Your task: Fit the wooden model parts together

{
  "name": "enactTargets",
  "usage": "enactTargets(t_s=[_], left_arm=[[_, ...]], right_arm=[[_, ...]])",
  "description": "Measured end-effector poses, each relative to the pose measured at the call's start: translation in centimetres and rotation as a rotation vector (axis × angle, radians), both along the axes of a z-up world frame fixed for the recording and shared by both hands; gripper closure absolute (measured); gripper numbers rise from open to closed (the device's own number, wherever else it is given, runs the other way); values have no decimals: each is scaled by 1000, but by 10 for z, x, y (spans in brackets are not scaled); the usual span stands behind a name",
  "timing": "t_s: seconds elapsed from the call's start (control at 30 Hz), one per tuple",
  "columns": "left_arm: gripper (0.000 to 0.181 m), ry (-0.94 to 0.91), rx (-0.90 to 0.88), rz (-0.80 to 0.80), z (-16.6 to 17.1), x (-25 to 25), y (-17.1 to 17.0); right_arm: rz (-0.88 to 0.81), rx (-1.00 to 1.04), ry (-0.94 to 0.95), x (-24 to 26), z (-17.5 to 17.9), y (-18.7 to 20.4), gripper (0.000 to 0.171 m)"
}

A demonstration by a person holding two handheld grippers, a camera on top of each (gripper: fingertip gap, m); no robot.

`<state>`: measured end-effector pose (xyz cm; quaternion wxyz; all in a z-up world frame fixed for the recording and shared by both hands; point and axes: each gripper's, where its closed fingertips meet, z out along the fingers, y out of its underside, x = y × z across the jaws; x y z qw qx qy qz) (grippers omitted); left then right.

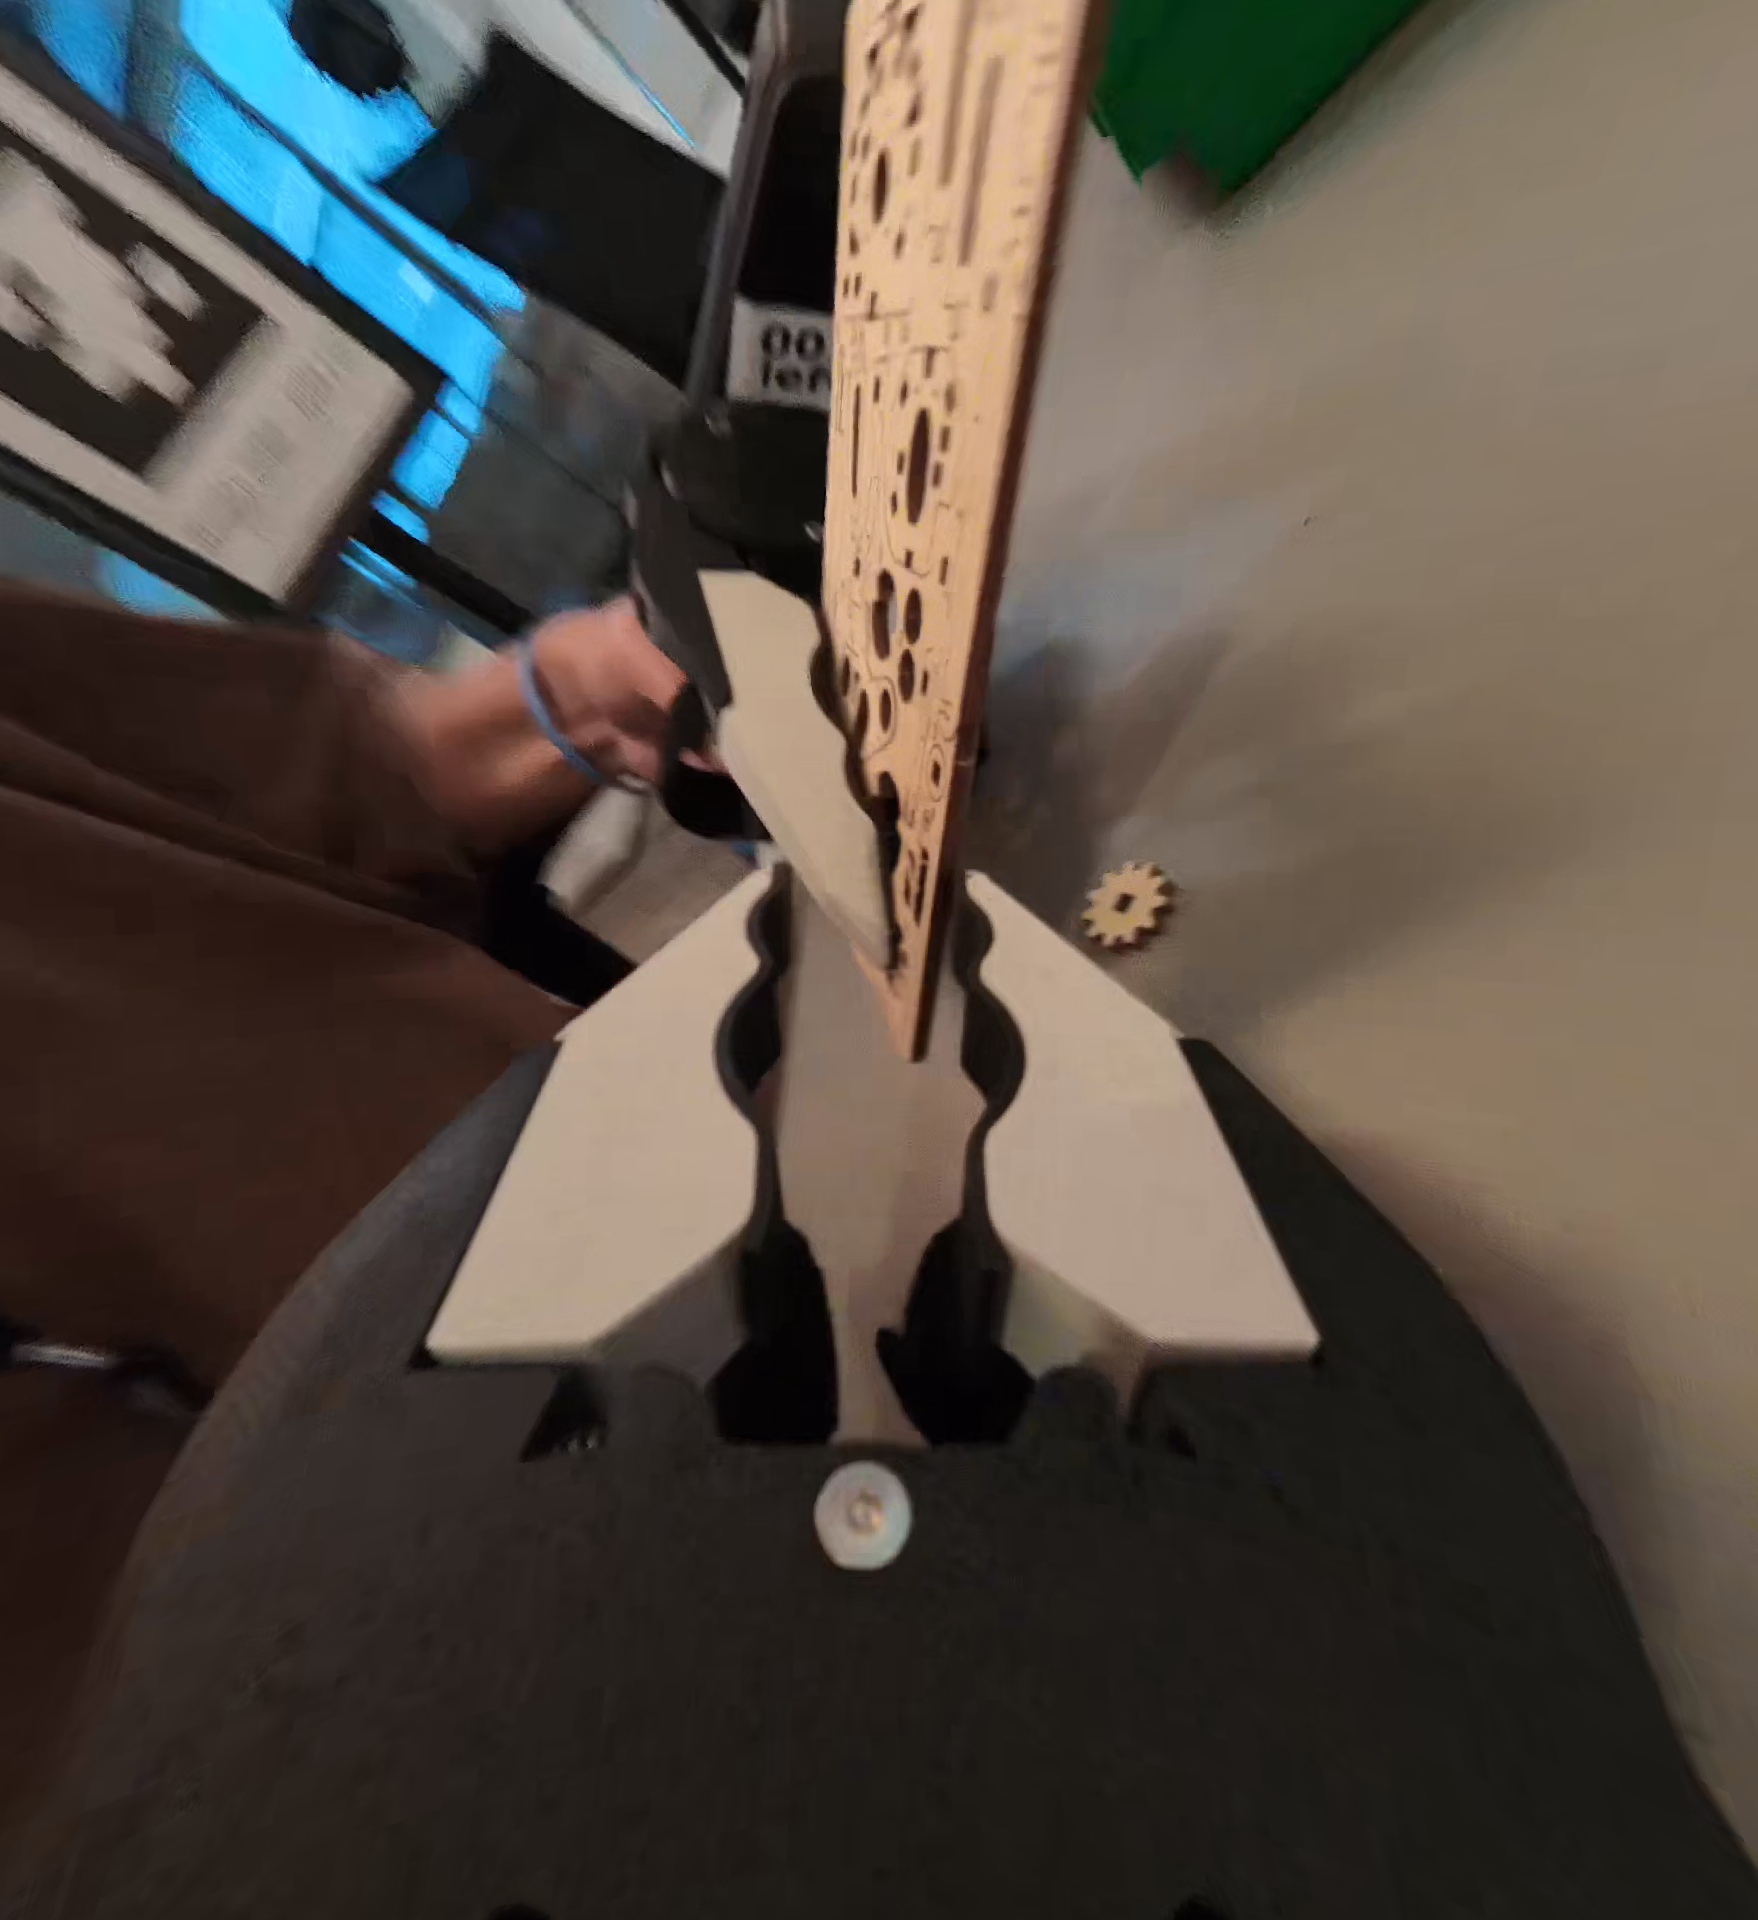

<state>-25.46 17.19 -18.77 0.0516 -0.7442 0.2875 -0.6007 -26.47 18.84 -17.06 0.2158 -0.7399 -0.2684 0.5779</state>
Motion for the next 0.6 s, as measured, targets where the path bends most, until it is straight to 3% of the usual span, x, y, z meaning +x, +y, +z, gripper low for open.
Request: enactTargets(t_s=[0.07,0.13,0.6], left_arm=[[179,-3,-3,7,1,0,1],[180,5,8,1,-1,1,0],[180,25,85,1,-2,0,-2]], right_arm=[[-18,-108,48,0,1,3,145],[-38,-93,-9,2,-8,6,165],[-43,-104,-18,1,-12,6,166]])
